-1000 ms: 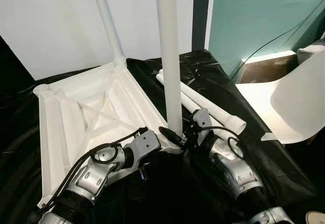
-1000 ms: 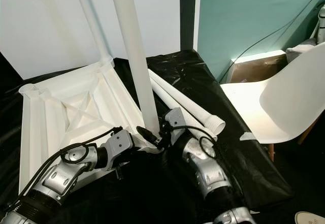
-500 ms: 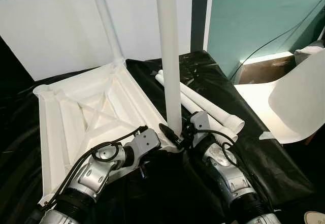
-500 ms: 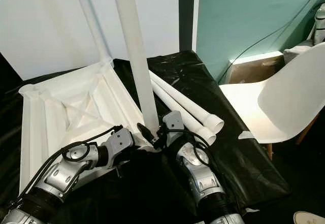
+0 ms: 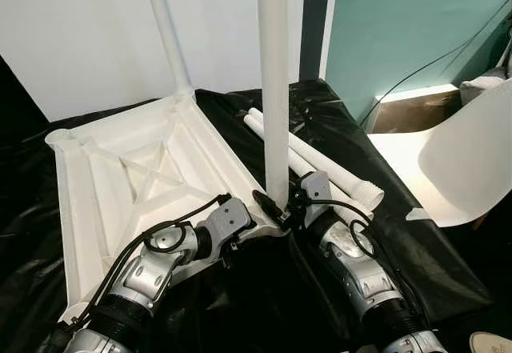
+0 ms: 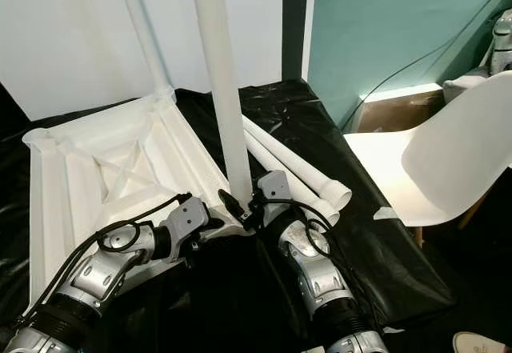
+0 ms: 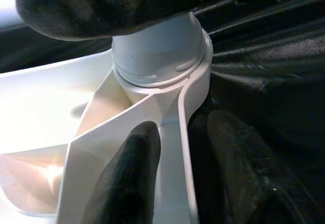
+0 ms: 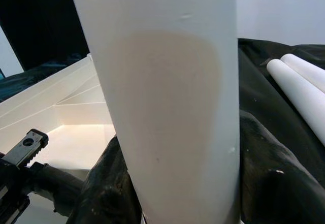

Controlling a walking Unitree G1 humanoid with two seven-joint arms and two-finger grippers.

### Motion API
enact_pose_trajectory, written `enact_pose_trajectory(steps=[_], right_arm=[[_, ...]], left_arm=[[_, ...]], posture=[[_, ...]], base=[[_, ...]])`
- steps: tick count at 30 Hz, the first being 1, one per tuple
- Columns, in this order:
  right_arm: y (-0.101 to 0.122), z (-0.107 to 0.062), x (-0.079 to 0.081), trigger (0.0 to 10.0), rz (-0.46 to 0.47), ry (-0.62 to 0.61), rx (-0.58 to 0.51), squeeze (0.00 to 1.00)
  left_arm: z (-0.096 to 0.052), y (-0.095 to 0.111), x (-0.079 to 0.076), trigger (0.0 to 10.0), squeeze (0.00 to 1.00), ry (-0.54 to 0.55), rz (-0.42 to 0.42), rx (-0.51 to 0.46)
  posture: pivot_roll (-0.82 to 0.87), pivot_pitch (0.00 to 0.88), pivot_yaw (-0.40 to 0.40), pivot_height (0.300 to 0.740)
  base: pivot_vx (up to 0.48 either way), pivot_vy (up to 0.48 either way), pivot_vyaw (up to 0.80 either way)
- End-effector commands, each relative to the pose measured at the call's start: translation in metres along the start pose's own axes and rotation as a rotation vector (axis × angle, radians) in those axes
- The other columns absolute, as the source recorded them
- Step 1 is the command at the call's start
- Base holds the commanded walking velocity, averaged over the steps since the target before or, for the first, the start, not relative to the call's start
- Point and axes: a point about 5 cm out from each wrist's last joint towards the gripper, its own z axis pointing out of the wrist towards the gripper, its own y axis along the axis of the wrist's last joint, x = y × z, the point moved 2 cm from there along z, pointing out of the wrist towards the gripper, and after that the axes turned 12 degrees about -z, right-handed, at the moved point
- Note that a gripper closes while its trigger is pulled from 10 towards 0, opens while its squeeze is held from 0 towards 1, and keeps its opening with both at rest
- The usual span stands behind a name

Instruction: Building children table

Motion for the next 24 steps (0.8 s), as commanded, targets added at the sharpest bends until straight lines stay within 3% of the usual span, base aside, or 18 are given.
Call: enact_pose_trajectory(steps=[1, 9, 11, 14, 24], right_arm=[[-0.017, -0.009, -0.013, 10.0, 0.039, -0.087, 0.094, 0.0], [-0.019, -0.013, -0.016, 10.0, 0.038, -0.101, 0.101, 0.0], [-0.017, -0.016, -0.022, 10.0, 0.027, -0.129, 0.098, 0.0], [-0.015, -0.019, -0.026, 10.0, 0.011, -0.149, 0.094, 0.0], [-0.016, -0.027, -0.03, 10.0, -0.014, -0.196, 0.102, 0.0]], left_arm=[[0.004, -0.037, -0.015, 10.0, 0.0, -0.044, -0.107, 0.108], [-0.001, -0.026, -0.012, 10.0, 0.0, -0.01, -0.102, 0.043], [-0.008, -0.01, -0.01, 10.0, 0.0, 0.027, -0.118, -0.067], [-0.013, 0.001, -0.009, 10.0, 0.0, 0.052, -0.136, -0.145], [-0.021, 0.014, -0.006, 10.0, 0.0, 0.094, -0.171, -0.273]], posture=[[0.13, 0.0, 0.023, 0.74], [0.13, 0.0, 0.029, 0.74], [0.12, 0.0, 0.033, 0.74], [0.12, 0.0, 0.033, 0.74], [0.11, 0.0, 0.037, 0.74]], base=[[0.0, 0.0, 0.0], [0.0, 0.0, 0.0], [0.0, 0.0, 0.0], [0.0, 0.0, 0.0], [0.0, 0.0, 0.0]])
